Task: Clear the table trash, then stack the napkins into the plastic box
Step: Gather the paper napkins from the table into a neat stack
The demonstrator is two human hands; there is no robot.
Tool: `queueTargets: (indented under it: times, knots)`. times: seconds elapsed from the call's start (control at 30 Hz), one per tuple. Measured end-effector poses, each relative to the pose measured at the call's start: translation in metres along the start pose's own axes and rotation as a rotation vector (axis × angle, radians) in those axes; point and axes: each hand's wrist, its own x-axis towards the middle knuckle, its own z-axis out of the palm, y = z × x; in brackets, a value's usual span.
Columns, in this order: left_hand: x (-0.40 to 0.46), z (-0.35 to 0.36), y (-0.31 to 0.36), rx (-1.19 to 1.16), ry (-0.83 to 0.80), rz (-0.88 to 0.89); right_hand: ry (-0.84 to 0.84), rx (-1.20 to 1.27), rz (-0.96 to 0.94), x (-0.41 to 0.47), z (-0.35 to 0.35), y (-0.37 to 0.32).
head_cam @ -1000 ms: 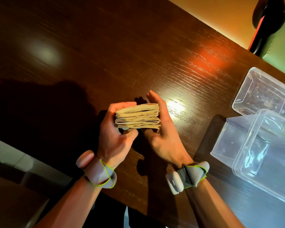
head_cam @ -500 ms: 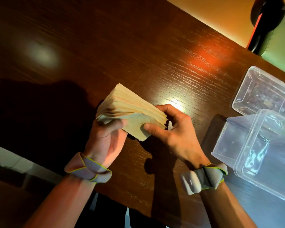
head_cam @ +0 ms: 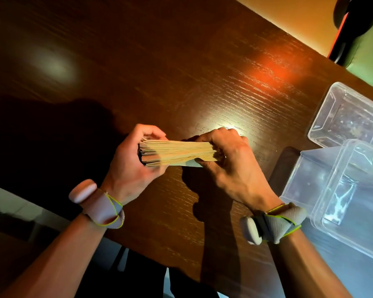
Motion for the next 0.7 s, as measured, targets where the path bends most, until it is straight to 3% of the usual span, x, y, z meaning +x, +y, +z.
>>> queueTargets:
  times: [0.27,0.53,0.7]
  knots:
    - [-0.012,0.011,0.0,0.09,0.041,0.028,0.0,0.085,0.066,-0.008,0.017,0.007]
    - [-0.012,0.013,-0.006,0.155,0.01,0.027,0.053,-0.361,-0.058,-0.014,0.031,-0.002]
    - [-0.012,0.013,-0.009,0.181,0.008,0.048,0.111,-0.502,-0.029,-0.017,0.032,-0.006]
